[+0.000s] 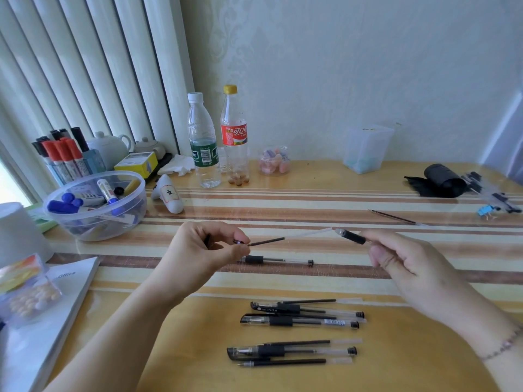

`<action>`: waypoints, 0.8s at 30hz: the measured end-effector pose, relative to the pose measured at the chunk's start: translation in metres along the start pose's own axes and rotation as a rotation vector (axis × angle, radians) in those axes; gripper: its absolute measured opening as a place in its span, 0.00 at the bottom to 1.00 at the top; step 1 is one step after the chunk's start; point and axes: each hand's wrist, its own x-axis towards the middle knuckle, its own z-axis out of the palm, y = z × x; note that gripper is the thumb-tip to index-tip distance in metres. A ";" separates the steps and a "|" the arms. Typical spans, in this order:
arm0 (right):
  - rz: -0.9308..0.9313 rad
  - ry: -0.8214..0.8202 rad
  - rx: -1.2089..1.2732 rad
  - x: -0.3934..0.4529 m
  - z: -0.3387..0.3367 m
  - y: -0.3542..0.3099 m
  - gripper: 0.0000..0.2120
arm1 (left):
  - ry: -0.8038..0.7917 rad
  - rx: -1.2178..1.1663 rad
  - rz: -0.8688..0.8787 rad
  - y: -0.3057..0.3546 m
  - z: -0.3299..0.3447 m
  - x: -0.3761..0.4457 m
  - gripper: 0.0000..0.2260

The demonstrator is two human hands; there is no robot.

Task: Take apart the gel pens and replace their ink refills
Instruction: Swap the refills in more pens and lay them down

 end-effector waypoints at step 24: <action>-0.061 0.051 -0.117 0.001 -0.005 -0.002 0.18 | -0.206 0.159 -0.011 0.003 -0.003 -0.003 0.02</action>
